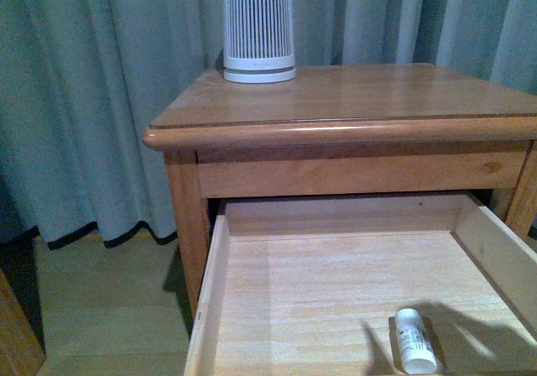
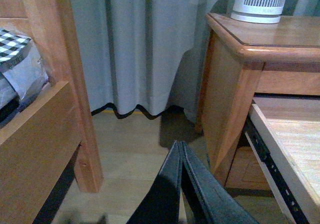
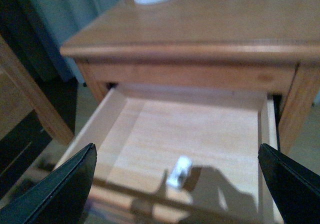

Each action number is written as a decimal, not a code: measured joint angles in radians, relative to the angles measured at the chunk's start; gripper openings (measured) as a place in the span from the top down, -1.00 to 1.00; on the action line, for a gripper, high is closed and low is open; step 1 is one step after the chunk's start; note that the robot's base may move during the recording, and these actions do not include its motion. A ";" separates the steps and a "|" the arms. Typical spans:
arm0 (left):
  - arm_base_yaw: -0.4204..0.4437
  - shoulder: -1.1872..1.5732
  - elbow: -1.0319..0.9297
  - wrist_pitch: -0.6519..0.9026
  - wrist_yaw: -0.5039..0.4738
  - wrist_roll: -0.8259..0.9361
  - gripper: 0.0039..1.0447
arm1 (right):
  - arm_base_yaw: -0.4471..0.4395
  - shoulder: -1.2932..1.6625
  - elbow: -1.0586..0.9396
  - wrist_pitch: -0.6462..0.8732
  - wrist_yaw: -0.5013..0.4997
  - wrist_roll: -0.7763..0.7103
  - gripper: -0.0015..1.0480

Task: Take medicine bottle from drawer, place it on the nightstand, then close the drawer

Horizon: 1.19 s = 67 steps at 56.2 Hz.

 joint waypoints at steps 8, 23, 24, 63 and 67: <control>0.000 0.000 0.000 0.000 0.000 0.000 0.94 | 0.064 0.348 0.279 0.009 0.082 -0.035 -0.87; 0.000 0.000 0.000 0.000 0.000 0.000 0.40 | 0.135 0.914 0.560 -0.216 0.216 0.041 -0.87; 0.000 0.000 0.000 0.000 0.000 0.000 0.37 | 0.139 0.930 0.562 -0.219 0.222 0.042 -0.87; 0.000 0.000 0.000 0.000 0.000 0.002 -0.88 | 0.294 1.160 0.563 -0.248 0.288 0.158 -0.87; 0.000 0.000 0.000 0.000 0.000 0.002 -0.88 | 0.293 1.164 0.550 -0.242 0.283 0.167 -0.87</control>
